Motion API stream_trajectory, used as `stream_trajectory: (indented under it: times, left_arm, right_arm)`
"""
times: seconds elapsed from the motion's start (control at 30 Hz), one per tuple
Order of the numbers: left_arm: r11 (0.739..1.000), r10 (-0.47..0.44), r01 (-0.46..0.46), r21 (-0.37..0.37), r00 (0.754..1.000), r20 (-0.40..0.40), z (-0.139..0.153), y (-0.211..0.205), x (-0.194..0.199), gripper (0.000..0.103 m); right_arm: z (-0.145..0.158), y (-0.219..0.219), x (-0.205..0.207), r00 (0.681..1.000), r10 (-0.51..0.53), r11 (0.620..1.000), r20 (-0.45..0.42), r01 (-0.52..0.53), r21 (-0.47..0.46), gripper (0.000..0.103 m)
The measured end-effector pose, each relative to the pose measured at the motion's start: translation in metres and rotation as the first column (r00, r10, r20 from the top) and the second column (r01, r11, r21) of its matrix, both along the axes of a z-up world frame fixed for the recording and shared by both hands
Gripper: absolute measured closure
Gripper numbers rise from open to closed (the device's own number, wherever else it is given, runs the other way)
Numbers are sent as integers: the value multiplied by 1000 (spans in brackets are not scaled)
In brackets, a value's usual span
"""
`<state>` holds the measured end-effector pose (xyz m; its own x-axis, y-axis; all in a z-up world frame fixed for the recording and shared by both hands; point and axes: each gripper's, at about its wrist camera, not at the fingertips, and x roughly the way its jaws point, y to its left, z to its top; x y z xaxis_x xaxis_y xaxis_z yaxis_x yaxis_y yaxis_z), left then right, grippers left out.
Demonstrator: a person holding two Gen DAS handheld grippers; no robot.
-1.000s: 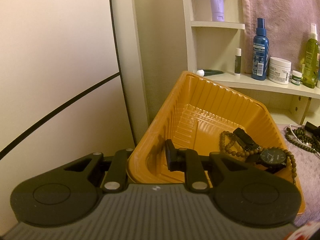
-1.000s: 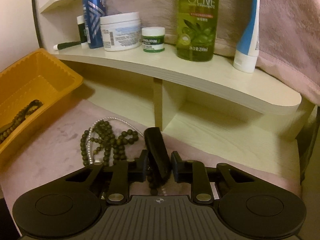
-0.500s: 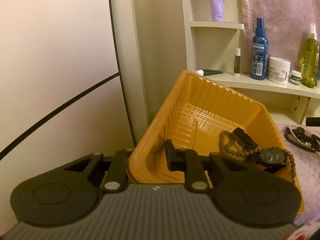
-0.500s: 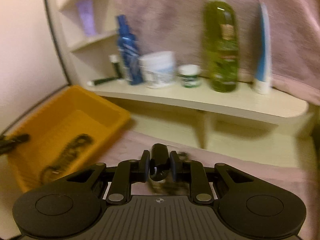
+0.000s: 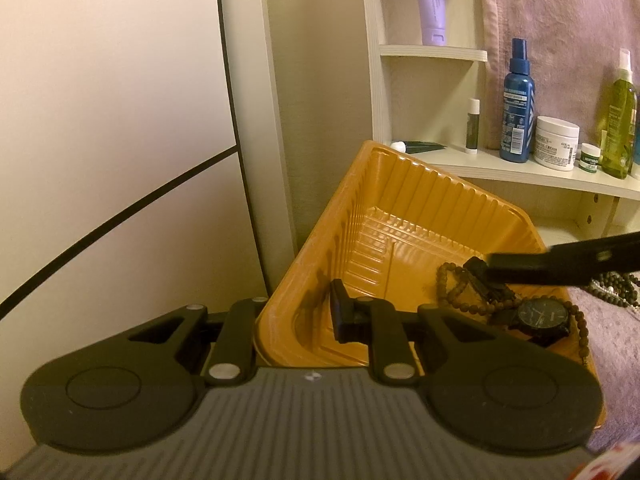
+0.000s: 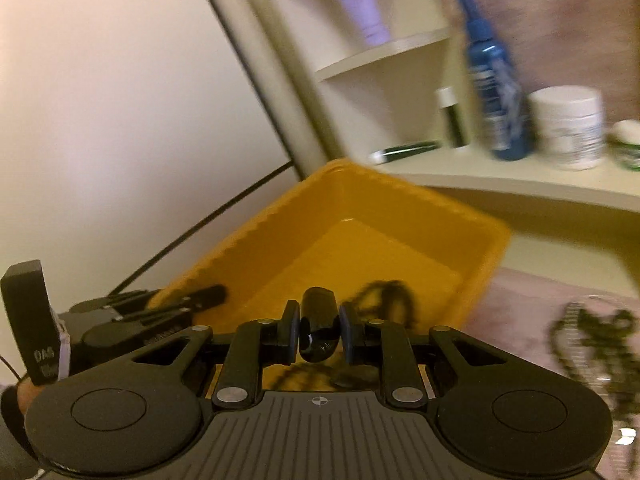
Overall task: Organize jewelry
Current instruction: 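Carry the black comb into the orange tray and open the right tool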
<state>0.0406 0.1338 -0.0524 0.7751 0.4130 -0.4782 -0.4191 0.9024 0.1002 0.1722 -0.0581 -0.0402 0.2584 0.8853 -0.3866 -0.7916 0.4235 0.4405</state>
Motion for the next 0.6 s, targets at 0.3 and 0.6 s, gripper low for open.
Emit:
stream_trajectory:
  times: [0.3, 0.6]
  left_arm:
    - [1000, 0, 0, -6, 1000, 0, 0, 1, 0, 85]
    - [1000, 0, 0, -11, 1000, 0, -1, 2, 2, 86]
  right_arm:
    - [-19, 48, -16, 995, 65, 990, 76, -55, -127, 82]
    - [-29, 54, -26, 992, 82, 978, 99, -61, -201, 75]
